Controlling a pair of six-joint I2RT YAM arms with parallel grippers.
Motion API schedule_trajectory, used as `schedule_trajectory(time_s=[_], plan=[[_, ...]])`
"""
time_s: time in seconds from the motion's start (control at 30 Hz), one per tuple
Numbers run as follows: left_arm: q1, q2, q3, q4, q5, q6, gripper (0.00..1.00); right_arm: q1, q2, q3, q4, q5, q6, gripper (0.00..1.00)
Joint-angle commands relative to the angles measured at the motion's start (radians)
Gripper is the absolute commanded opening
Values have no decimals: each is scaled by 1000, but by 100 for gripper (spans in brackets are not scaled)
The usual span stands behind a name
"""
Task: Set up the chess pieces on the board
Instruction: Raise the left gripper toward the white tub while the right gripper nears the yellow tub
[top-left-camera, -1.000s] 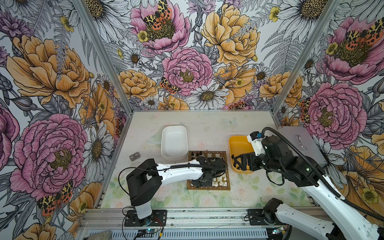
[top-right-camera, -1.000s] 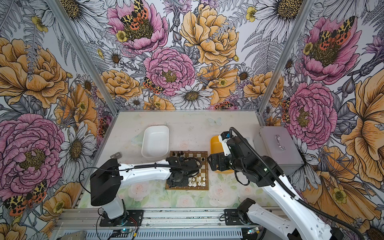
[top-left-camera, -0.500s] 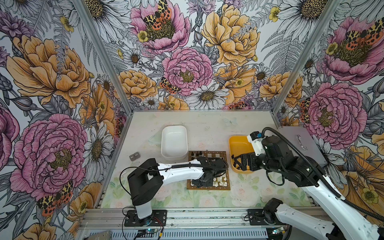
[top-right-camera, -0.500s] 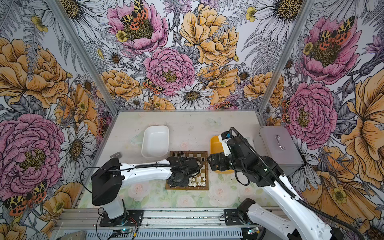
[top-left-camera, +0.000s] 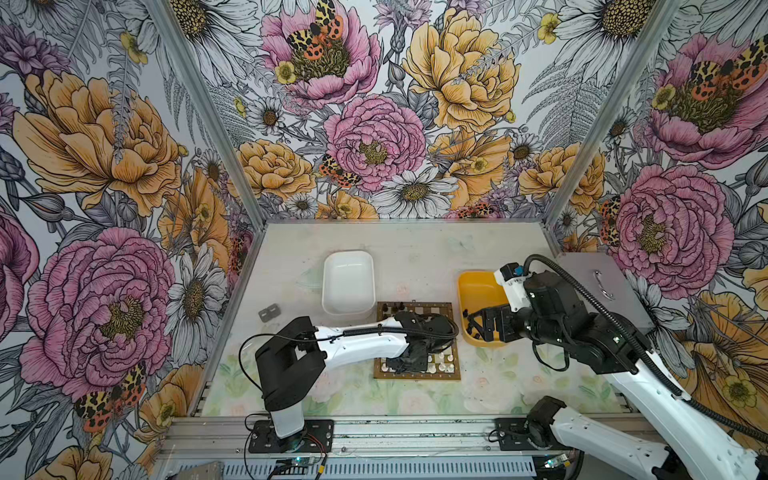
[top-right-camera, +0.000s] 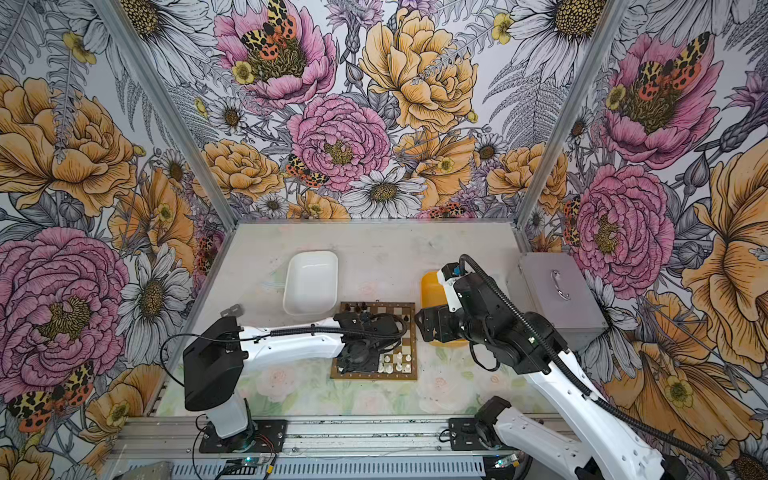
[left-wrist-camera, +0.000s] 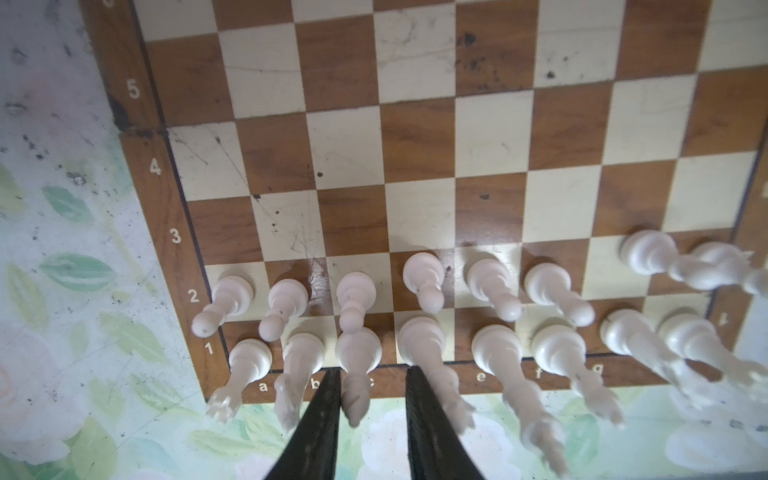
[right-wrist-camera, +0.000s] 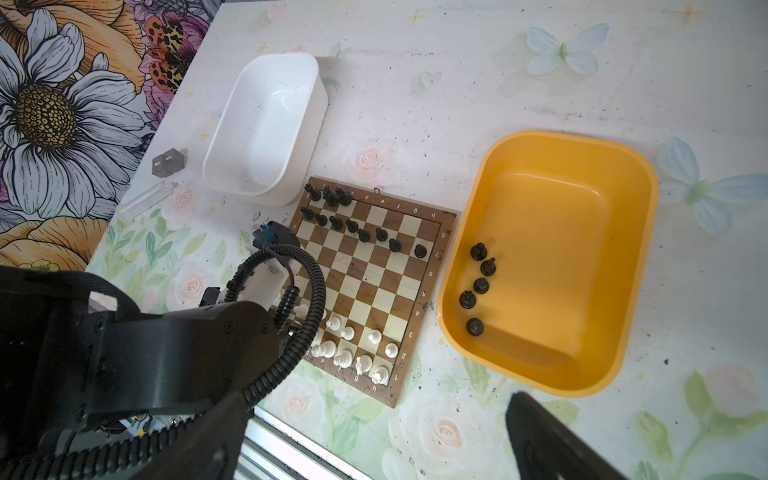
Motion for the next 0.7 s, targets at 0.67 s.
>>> schedule_trajectory(time_s=[0.67], plan=[[19, -56, 1, -10, -11, 10, 27, -4, 21, 30, 9, 12, -17, 100]])
